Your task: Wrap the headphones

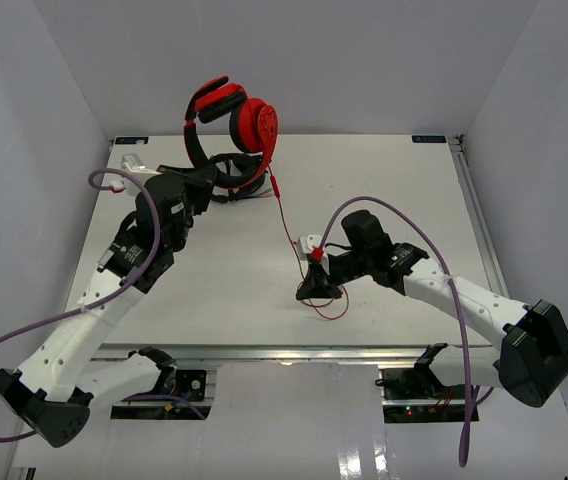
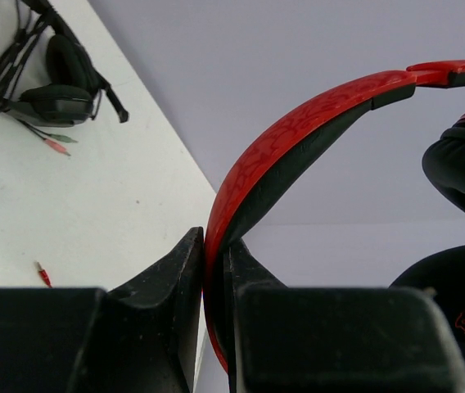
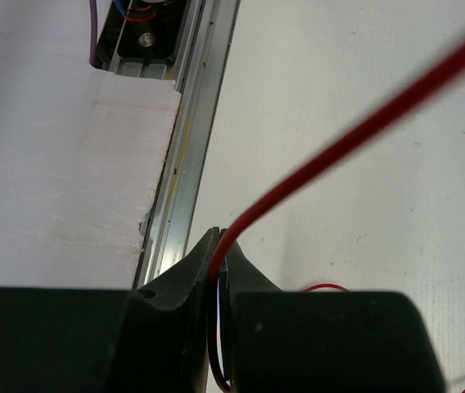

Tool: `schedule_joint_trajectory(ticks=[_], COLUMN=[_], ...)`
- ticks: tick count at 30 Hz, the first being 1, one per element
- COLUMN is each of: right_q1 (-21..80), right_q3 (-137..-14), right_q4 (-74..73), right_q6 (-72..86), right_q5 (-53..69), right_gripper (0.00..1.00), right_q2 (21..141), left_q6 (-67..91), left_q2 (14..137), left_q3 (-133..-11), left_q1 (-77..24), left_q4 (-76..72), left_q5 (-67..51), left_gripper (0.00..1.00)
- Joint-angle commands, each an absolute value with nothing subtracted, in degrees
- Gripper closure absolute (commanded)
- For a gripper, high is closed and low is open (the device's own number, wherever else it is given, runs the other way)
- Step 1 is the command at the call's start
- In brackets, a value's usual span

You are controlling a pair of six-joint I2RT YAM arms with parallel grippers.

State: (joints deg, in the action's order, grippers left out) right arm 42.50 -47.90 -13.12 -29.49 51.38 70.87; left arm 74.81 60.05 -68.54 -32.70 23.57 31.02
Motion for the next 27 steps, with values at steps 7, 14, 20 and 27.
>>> schedule_joint_trajectory(ticks=[7,14,20,27], right_q1=[40.5,39.3,36.8,34.4], right_q3=[-48.4,-49.9,-50.4,-51.2], right_q4=[-13.6,-14.9,-15.0,-15.0], right_q6=[-32.3,-33.7,-34.2,-34.1], right_q5=[51.0,49.8,48.5,46.1], right_gripper=[0.92,0.92,0.92,0.92], right_q2=[70.3,71.2,71.5,72.6], left_q6=[66.6,57.5,49.4,45.3], left_q2=[53.5,50.2,47.9,47.5], left_q3=[-67.1,-65.8,-66.0,-66.9], left_q1=[-32.4,-32.4,-32.3,-32.4], left_q4=[14.5,11.1,13.0,15.5], left_q5=[15.5,4.4,-5.3,-12.7], left_gripper=[1.0,1.0,1.0,1.0])
